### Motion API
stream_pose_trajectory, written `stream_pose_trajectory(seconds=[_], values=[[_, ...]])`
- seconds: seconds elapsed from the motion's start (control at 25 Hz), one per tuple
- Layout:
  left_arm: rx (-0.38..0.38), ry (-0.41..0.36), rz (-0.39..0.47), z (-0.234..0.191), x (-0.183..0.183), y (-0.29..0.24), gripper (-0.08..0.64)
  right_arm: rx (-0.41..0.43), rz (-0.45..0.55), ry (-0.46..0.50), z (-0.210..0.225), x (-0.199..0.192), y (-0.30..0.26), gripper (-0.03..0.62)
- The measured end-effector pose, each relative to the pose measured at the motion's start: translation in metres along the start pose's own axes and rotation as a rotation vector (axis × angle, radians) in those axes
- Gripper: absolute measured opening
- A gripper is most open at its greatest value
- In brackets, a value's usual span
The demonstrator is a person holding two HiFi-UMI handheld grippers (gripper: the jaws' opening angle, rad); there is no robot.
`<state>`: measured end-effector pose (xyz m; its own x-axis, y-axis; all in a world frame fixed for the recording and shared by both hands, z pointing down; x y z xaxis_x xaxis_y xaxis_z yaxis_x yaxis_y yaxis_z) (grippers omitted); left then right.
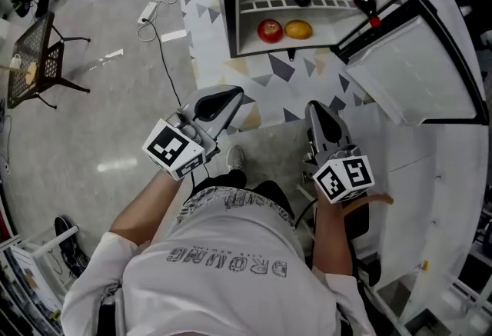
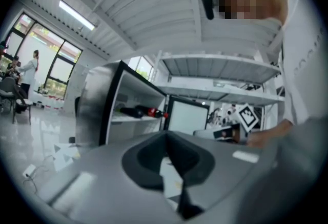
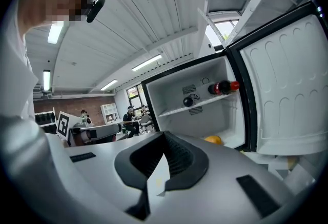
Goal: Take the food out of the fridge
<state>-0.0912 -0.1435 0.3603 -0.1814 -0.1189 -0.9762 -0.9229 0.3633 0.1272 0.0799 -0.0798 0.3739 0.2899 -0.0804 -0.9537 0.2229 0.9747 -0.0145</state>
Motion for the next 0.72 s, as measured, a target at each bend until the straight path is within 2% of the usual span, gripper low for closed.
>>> stream_pose_trajectory(seconds=[0.44,0.72], values=[[0.037,-0.003,-0.024,-0.021,-0.005,-0.019,0.008,0.029,-0.011,0.003,0.026,0.0,-0.035,0.0],[0.121,-0.017,-0.04,-0.029,-0.012,-0.042,0.008,0.088,-0.041,0.005,0.063,-0.004,-0.059,0.0]])
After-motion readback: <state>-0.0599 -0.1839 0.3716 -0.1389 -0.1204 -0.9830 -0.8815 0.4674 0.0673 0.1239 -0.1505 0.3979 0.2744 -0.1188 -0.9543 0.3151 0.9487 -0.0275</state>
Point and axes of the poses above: the fingertips, and each gripper's own axes: y backward along the fingers, z to its right, x out of its top, the point moved 3 cm from there along y, backward along the fingers, and after that the axes turned 10 degrees about z, right-handed, at the moved point
